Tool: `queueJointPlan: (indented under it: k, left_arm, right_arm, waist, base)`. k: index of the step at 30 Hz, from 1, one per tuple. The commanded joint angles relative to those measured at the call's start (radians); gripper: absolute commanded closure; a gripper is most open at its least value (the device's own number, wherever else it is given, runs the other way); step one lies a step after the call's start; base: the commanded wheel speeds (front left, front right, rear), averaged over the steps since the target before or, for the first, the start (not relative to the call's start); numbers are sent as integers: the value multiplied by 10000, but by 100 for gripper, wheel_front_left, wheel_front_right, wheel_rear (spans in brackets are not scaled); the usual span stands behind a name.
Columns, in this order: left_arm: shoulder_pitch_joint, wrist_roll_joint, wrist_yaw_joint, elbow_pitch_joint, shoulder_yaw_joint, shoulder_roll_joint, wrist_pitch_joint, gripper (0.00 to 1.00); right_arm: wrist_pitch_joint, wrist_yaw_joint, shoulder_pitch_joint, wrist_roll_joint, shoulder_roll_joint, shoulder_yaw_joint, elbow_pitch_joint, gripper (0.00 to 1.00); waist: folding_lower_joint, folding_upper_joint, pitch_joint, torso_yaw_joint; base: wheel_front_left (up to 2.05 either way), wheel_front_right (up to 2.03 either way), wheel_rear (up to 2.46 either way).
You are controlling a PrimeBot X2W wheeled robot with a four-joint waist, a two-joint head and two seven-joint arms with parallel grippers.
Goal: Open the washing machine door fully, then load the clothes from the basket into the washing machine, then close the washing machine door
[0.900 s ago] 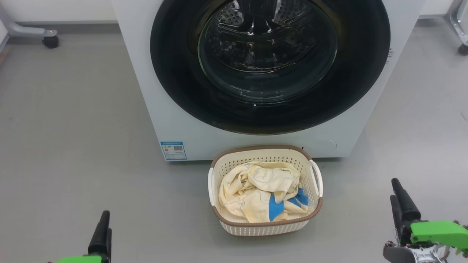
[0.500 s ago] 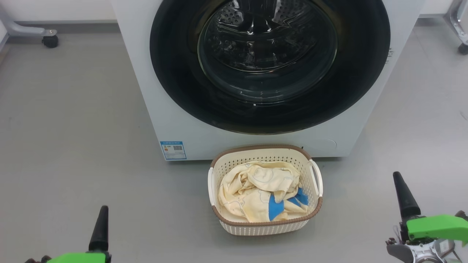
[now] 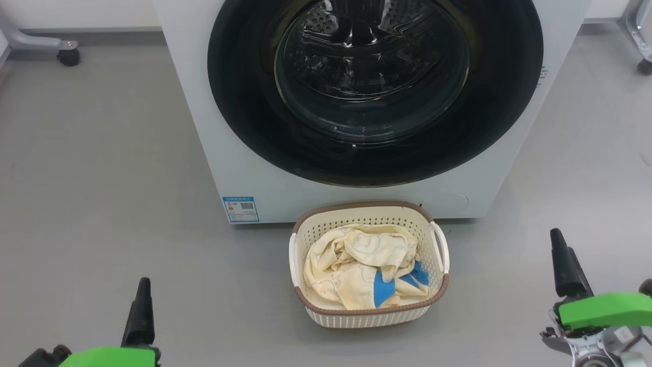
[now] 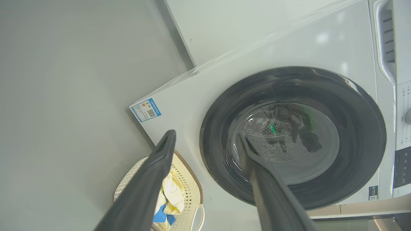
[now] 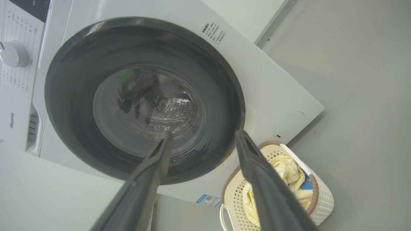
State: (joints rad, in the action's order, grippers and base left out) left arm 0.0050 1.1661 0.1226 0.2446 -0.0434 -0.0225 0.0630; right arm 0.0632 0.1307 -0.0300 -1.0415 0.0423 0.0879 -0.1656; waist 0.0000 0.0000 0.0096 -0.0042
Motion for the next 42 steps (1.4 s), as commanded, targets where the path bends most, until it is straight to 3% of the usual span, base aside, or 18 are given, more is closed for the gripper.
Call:
queueJointPlan:
  k: [1, 19, 42]
  left_arm:
    - [-408, -303, 38, -425, -125, -171, 135, 0]
    - [-393, -3006, 50, -799, -31, -222, 663, 0]
    - [-247, -7122, 66, -1038, 54, -706, 1367, 0]
  right_arm:
    - [123, 0, 292, 331, 263, -130, 443, 0]
    - [654, 0, 293, 3316, 586, -399, 814, 0]
    - [1362, 0, 136, 7230, 922, -629, 1039, 0]
  waist:
    - [0, 0, 3, -3]
    - [0, 0, 57, -15]
    - [0, 0, 56, -42]
  base:
    - [0, 0, 0]
    - [0, 0, 0]
    - [0, 0, 0]
